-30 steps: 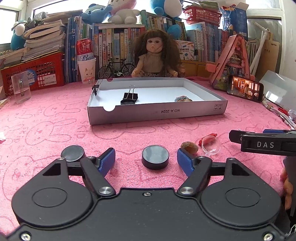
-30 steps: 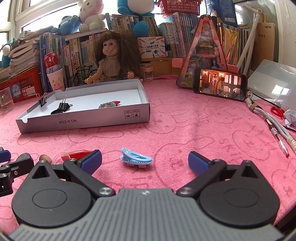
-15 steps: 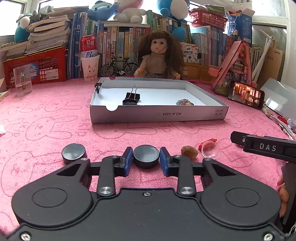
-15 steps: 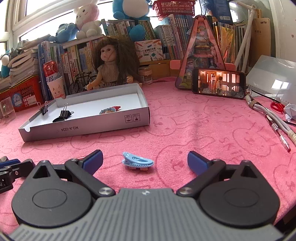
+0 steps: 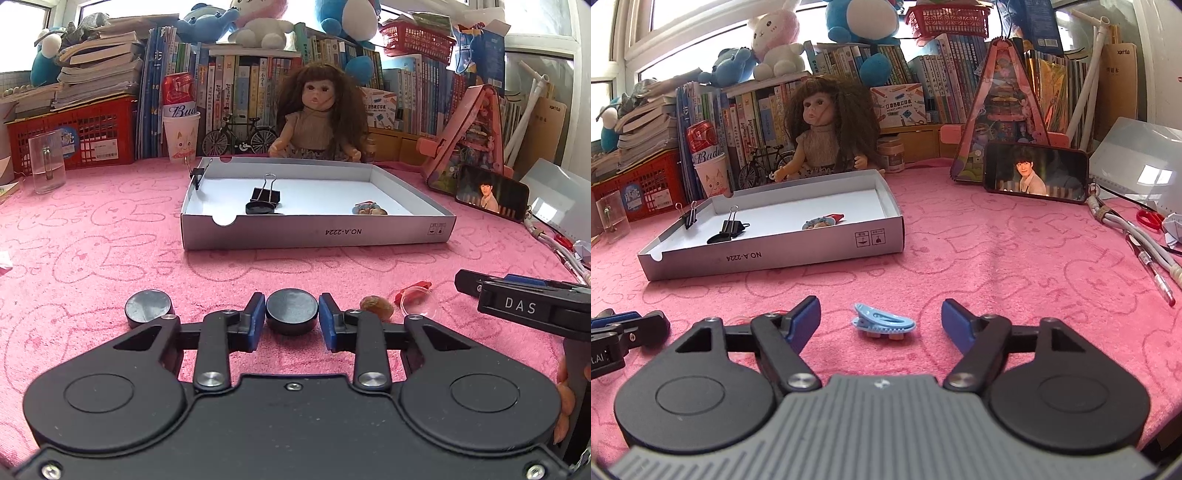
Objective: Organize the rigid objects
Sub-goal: 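Grasp the black disc with the left tool while the right tool grasps the blue hair clip, then carry the black disc in the left tool while the right tool carries the blue clip over the tray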
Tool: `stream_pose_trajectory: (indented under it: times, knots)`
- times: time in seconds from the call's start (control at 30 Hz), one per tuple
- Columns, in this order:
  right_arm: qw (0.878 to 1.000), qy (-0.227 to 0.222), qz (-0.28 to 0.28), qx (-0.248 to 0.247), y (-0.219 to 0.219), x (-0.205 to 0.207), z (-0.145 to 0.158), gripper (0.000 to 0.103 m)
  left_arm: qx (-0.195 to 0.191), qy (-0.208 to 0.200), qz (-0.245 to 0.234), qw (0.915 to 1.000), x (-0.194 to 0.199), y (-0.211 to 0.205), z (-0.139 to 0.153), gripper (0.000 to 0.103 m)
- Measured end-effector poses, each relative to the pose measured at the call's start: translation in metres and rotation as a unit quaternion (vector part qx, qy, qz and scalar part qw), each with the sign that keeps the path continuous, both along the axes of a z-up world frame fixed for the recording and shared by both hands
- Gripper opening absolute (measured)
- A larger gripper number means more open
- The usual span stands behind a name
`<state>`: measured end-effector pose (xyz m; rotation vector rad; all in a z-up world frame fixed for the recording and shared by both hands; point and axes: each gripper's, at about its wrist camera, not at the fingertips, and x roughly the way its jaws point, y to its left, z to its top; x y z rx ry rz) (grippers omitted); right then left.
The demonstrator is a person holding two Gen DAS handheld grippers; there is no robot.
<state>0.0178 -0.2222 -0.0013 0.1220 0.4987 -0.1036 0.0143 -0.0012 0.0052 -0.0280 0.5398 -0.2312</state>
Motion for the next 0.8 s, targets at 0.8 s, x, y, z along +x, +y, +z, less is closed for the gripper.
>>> stream_pose_trajectory:
  times: [0.8]
  knots:
    - [0.999, -0.019, 0.025, -0.017, 0.008, 0.008, 0.013, 0.043, -0.007, -0.017, 0.000, 0.9998, 0.019, 0.002, 0.018, 0.030]
